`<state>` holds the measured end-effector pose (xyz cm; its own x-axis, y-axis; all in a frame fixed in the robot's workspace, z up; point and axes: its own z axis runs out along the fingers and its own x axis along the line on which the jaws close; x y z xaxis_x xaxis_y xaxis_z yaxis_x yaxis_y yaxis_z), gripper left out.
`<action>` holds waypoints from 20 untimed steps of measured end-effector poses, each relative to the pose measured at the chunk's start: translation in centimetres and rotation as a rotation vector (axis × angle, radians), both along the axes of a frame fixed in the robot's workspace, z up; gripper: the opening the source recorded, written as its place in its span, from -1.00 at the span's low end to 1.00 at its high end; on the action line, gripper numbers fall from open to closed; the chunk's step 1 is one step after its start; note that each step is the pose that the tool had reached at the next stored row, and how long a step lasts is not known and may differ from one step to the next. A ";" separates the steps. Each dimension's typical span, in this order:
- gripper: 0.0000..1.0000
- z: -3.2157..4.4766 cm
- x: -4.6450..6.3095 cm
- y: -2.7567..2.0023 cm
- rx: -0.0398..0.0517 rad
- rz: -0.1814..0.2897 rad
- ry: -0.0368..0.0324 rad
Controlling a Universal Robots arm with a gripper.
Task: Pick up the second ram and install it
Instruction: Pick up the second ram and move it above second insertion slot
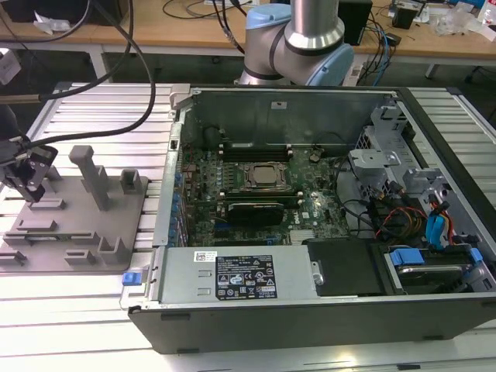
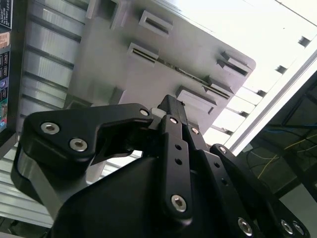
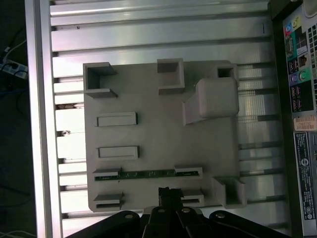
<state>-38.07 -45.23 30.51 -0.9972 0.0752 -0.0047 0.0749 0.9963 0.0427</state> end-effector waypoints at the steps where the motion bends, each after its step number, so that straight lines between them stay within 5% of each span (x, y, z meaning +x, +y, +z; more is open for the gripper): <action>1: -0.84 -0.01 0.0 0.00 0.0000 0.000 0.0000; 10: -0.84 -0.06 0.0 0.00 0.0000 0.001 0.0000; 20: -0.84 -0.15 0.0 0.00 -0.0002 0.359 -0.0001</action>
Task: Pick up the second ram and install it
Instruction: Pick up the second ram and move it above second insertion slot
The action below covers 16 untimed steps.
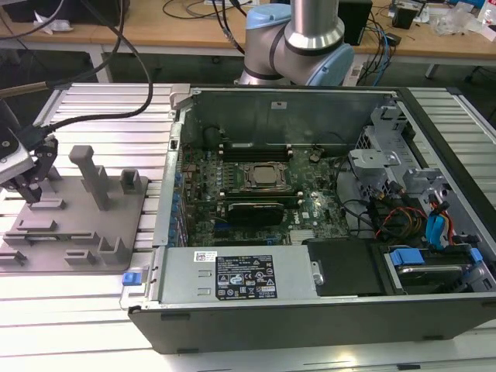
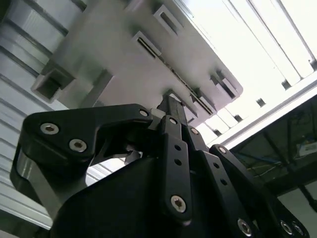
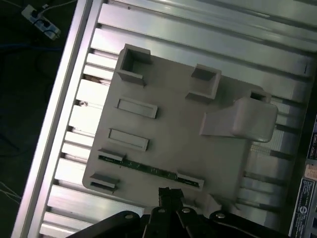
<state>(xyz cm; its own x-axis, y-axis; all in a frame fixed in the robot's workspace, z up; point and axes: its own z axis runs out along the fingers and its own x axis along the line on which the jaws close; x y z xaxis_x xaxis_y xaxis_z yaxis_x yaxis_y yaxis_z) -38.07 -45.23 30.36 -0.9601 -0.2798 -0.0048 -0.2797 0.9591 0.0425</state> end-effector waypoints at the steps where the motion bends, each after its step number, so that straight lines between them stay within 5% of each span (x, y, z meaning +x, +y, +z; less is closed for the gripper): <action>1: -0.84 0.00 0.0 0.00 -0.0001 0.019 0.0001; 16: -0.84 -0.30 0.0 0.00 -0.0004 0.516 0.0000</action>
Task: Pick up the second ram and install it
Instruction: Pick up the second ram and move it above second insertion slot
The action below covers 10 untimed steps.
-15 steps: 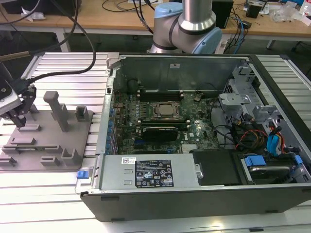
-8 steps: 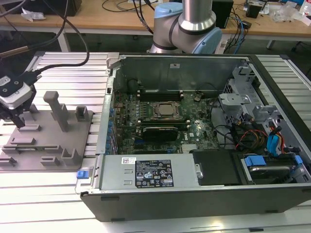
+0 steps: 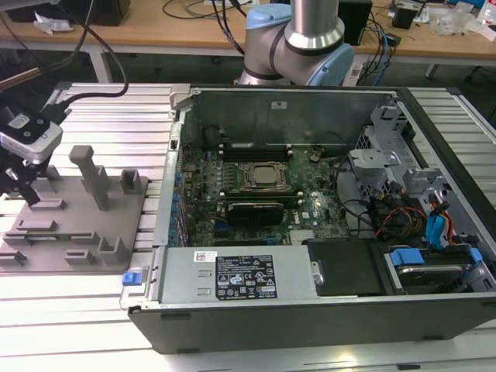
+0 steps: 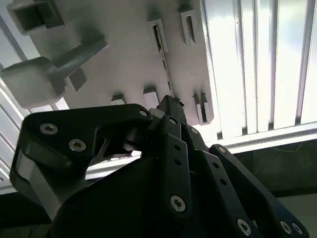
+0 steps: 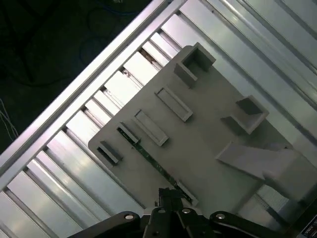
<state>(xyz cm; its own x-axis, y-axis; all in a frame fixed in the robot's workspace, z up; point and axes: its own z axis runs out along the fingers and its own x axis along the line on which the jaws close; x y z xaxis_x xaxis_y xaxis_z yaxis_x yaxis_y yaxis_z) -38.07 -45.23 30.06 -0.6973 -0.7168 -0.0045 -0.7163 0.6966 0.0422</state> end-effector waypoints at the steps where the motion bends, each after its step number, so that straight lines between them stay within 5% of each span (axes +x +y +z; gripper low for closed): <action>1: -0.84 -0.06 0.0 0.00 0.0000 0.044 -0.0001; 10: -0.84 -0.41 0.0 0.00 0.0000 0.305 0.0001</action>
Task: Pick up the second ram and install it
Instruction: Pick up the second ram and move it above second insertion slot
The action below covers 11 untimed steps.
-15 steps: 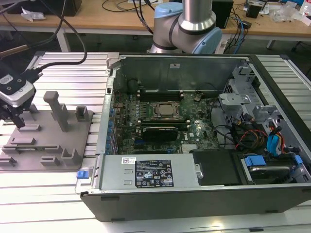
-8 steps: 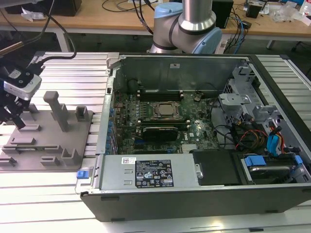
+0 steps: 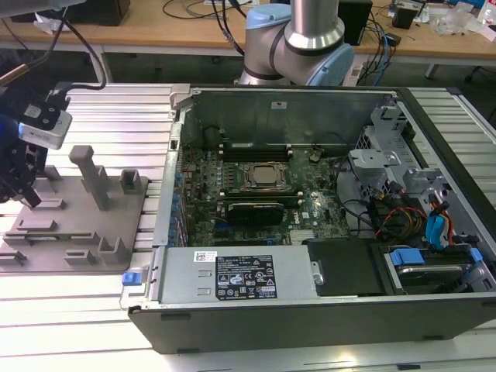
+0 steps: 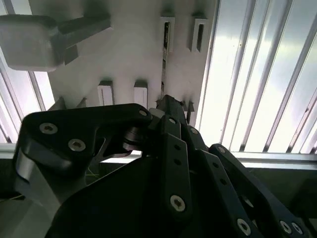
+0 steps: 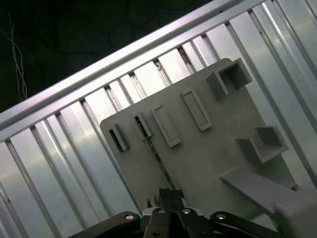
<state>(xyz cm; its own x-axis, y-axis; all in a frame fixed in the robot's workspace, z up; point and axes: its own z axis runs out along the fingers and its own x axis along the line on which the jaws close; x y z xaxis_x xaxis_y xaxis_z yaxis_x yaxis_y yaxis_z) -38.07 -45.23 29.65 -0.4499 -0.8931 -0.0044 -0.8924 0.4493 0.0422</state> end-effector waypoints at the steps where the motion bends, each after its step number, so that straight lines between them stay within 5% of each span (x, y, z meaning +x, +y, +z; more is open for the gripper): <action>1: -0.84 0.00 0.0 0.00 0.0001 0.011 0.0000; 4: -0.84 -0.01 0.0 0.00 0.0001 0.014 0.0000; 8: -0.84 -0.46 0.0 0.00 0.0001 0.152 -0.0001; 11: -0.84 -0.60 0.0 0.02 -0.0001 0.210 -0.0001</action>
<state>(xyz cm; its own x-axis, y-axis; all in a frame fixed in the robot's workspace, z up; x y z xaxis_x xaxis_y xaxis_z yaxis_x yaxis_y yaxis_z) -38.07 -45.22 29.05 -0.2535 -0.9673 -0.0044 -0.9665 0.2531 0.0421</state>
